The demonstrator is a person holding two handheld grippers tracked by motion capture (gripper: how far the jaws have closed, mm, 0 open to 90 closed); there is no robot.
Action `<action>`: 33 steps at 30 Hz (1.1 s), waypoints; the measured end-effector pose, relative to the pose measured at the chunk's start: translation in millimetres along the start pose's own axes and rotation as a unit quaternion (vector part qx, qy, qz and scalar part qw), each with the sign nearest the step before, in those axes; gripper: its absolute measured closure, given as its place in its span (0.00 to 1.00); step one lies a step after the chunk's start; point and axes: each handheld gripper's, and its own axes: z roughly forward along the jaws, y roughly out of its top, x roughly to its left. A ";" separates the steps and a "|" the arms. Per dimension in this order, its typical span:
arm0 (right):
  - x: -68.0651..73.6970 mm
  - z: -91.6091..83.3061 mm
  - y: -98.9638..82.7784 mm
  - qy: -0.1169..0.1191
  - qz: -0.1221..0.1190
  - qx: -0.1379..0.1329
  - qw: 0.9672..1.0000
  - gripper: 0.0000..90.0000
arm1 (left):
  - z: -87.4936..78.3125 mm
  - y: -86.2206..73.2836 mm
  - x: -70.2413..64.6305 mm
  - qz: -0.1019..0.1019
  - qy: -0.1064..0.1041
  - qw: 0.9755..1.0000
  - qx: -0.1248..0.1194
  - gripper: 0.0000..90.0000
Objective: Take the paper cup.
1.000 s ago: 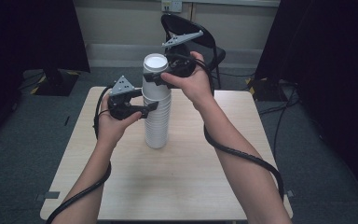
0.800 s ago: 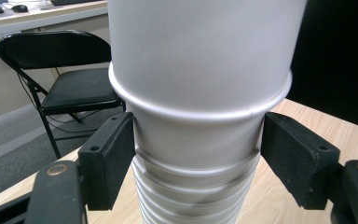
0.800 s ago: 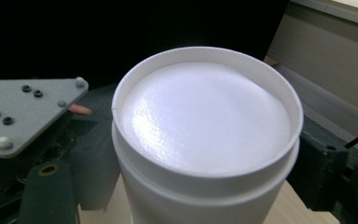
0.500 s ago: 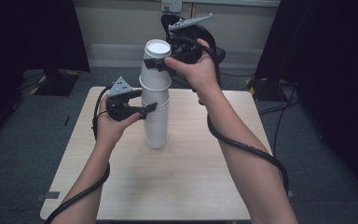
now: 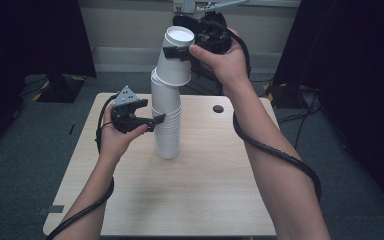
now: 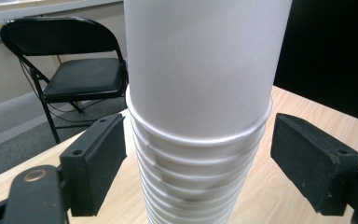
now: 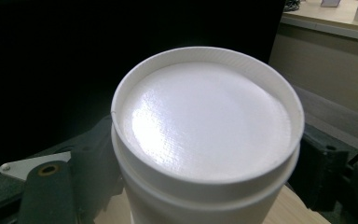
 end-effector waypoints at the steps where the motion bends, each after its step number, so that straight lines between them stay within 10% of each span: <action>1: -1.7 -2.9 -0.6 -0.001 0.002 -0.001 1.000 0.25 | 0.1 -0.8 -0.1 -0.001 0.000 1.000 0.002 0.20; 17: -37.7 -56.4 -38.0 -0.040 0.018 -0.001 0.999 0.25 | -1.1 -25.9 -8.7 -0.004 -0.015 1.000 0.024 0.19; 33: -51.8 -70.7 -101.2 -0.080 -0.005 0.052 0.995 0.24 | 11.2 -43.2 -49.5 0.006 -0.064 0.997 0.032 0.19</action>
